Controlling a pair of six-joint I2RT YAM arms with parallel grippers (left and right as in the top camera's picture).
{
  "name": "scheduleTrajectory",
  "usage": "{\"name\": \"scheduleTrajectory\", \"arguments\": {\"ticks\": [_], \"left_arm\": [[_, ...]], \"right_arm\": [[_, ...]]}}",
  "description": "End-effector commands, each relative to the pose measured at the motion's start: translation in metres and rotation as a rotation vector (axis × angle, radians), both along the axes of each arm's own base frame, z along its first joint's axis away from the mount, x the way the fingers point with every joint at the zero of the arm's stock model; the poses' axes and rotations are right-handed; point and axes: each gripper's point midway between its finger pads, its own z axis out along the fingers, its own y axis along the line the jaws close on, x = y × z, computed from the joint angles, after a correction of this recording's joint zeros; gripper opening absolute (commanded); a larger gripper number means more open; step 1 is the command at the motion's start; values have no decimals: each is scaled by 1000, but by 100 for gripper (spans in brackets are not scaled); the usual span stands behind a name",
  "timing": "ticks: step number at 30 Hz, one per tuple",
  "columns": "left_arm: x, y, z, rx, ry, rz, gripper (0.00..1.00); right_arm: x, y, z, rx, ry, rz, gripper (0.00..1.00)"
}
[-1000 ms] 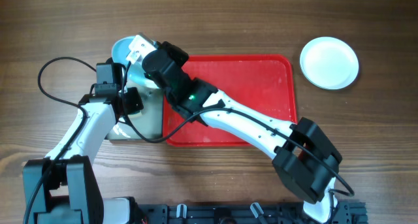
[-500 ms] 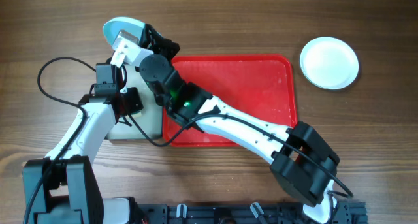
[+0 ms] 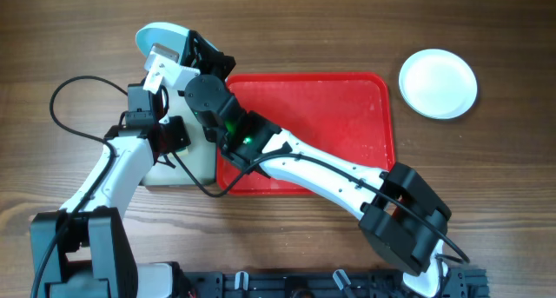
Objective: Clean dirty plates on tray and stack at the side
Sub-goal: 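Lift the blue plate off the red tray with the right gripper, then carry the blue plate right and set it on the plate stack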
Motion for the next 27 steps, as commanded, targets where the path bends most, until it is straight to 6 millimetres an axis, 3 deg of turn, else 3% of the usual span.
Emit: {"name": "scheduleTrajectory", "arguments": {"ticks": [1, 5, 10, 13, 15, 18, 20, 22, 24, 25, 27], "left_arm": [[2, 0, 6, -9, -23, 12, 7], [3, 0, 6, -9, -26, 12, 7], [3, 0, 6, -8, -27, 12, 7], [4, 0, 6, -8, -31, 11, 6], [5, 0, 7, -8, -34, 11, 5], [7, 0, 8, -7, -45, 11, 4], [10, -3, 9, -5, -59, -25, 4], [16, -13, 12, -38, -84, -101, 4], [19, -15, 14, -46, -100, -106, 4], [20, -15, 14, -46, -103, -107, 4], [20, -15, 14, -47, -103, -106, 5]], "right_arm": [[-4, 4, 4, 4, -11, 1, 4], [-4, 4, 3, 18, -2, 0, 4], [13, -12, -3, 186, 71, -49, 4], [36, -44, -33, 399, 236, -160, 4], [51, -73, -68, 586, 412, -261, 4], [57, -91, -97, 707, 640, -264, 4], [61, -114, -81, 770, 733, -231, 4], [63, -144, -47, 816, 739, -214, 4], [63, -194, -11, 869, 707, -266, 4], [62, -247, 10, 905, 670, -350, 4], [62, -299, 18, 933, 642, -447, 4]]}}
